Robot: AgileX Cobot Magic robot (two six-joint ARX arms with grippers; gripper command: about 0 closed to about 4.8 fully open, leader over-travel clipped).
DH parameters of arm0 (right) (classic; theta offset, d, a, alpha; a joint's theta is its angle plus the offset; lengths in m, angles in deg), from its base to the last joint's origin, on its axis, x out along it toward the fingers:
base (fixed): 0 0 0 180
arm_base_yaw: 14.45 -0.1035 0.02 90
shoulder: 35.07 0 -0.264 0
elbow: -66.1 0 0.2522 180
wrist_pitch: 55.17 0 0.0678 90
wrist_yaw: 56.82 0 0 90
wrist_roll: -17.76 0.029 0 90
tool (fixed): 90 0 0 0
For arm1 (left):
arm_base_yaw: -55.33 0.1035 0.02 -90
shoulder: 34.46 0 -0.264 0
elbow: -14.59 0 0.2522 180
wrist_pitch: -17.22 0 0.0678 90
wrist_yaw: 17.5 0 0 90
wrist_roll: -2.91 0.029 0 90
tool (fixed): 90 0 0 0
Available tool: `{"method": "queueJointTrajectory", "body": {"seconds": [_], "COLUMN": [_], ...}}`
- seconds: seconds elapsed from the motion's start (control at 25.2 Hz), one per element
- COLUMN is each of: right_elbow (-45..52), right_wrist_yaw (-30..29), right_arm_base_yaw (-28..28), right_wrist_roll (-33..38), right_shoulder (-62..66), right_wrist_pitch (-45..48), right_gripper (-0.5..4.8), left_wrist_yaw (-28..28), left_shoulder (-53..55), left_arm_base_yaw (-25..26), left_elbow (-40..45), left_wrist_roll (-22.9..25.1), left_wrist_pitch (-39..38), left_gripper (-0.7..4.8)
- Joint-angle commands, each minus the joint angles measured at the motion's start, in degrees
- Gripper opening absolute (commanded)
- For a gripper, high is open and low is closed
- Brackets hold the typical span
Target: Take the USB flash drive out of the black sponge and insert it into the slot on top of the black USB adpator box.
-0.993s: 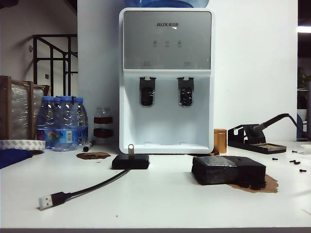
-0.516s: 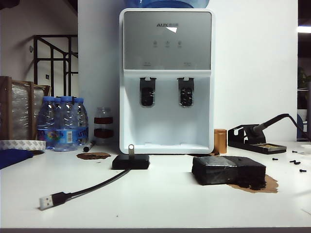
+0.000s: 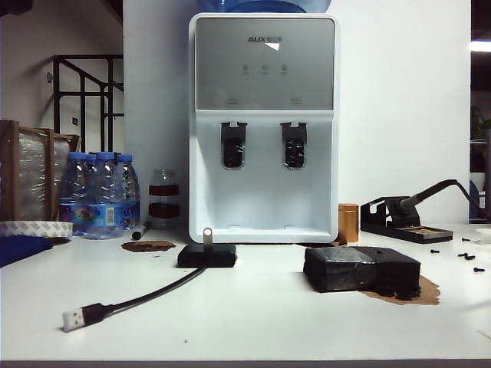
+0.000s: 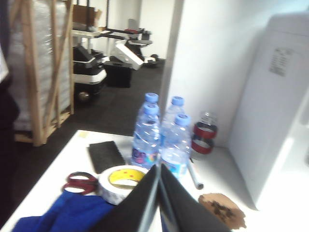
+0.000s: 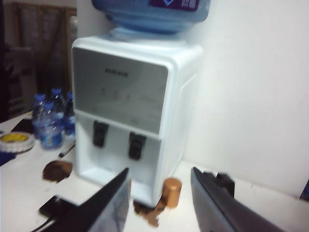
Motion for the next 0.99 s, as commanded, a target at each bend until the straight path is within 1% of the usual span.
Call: {"method": "queueJointTrajectory", "body": {"seconds": [0.04,0.16,0.2,0.24,0.28,0.32,0.36,0.44,0.56,0.6,0.68,0.83,0.91,0.99], "right_elbow": [4.13,8.90,13.33,15.96,20.28,23.74,25.18,27.36,30.58,31.74,33.86,37.31,38.66,39.32], "right_wrist_yaw": [0.26,0.26,0.26,0.28,1.42,4.44,5.31,7.37,10.93,11.43,11.63,11.43,11.41,11.41], "right_arm_base_yaw": [0.17,0.17,0.17,0.17,0.17,0.17,0.17,0.17,0.17,0.17,0.17,0.17,0.17,0.17], "right_wrist_roll": [1.27,4.46,7.37,9.18,12.74,15.74,16.68,18.14,18.34,18.34,18.32,18.32,18.08,17.81], "right_shoulder": [0.09,0.09,0.09,0.09,0.09,0.09,0.09,0.09,0.09,0.09,0.09,0.09,0.09,0.09], "right_wrist_pitch": [9.25,15.41,21.27,24.65,30.42,34.45,36.04,37.48,38.21,38.21,38.21,39.21,39.47,39.47], "right_gripper": [2.06,2.06,2.06,2.05,2.05,2.05,2.05,2.05,2.04,2.03,1.76,1.67,1.22,1.01], "left_wrist_yaw": [2.69,3.82,5.42,6.29,6.99,7.02,7.02,7.04,7.04,6.99,7.02,6.91,6.88,6.78], "left_shoulder": [-1.84,-4.07,-5.77,-6.71,-8.28,-9.55,-10.05,-11.08,-12.44,-12.85,-14.03,-17.57,-19.82,-22.01], "left_arm_base_yaw": [-0.09,-0.09,-0.09,-0.11,-0.13,-0.13,-0.15,-0.15,-0.22,-0.46,-0.87,-1.38,-1.73,-2.25], "left_elbow": [2.12,4.37,6.08,6.99,8.52,9.97,10.60,12.02,14.47,15.45,17.25,20.04,21.49,23.04], "left_wrist_roll": [1.25,1.31,2.36,3.19,4.50,5.40,5.88,6.99,8.13,9.07,10.93,11.63,11.61,11.82], "left_wrist_pitch": [1.29,1.29,1.31,1.27,1.29,1.27,1.27,1.27,1.25,1.29,1.22,1.22,1.22,1.16], "left_gripper": [-0.05,-0.05,-0.05,-0.05,-0.05,-0.05,-0.05,-0.05,-0.05,-0.05,-0.05,-0.05,-0.05,-0.05]}}
